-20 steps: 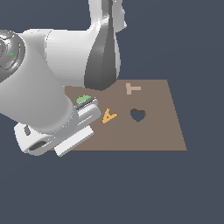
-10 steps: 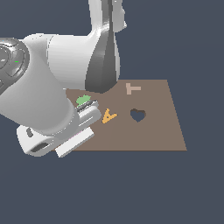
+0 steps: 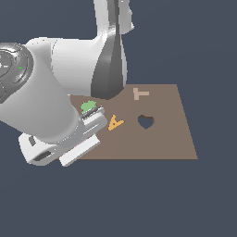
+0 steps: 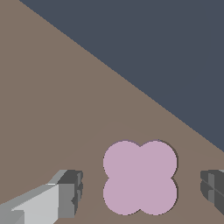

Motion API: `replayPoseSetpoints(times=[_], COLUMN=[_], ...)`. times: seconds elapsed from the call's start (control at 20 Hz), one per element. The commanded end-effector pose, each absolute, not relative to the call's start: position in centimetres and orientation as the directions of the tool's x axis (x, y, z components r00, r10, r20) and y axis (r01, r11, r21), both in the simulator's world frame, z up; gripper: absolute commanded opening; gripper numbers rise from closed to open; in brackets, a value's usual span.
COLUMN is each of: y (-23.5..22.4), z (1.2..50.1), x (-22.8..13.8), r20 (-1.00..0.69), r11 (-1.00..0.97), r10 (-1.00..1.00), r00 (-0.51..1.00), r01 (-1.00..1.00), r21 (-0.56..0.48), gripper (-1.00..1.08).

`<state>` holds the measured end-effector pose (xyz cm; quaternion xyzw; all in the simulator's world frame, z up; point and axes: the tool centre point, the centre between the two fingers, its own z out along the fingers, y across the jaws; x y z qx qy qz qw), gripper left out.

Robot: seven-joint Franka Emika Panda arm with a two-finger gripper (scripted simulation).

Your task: Insert a designated object into the corresponding slot on a board.

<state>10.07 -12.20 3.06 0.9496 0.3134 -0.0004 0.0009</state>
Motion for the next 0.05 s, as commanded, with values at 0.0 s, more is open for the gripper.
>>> replayPoseSetpoints(times=[0.0], y=[-12.21], z=[3.06], x=[10.07], r20=[-0.001], r11=[-0.804], r10=[0.595], r00=[0.804], r01=[0.595], r21=[0.002], gripper=[1.0])
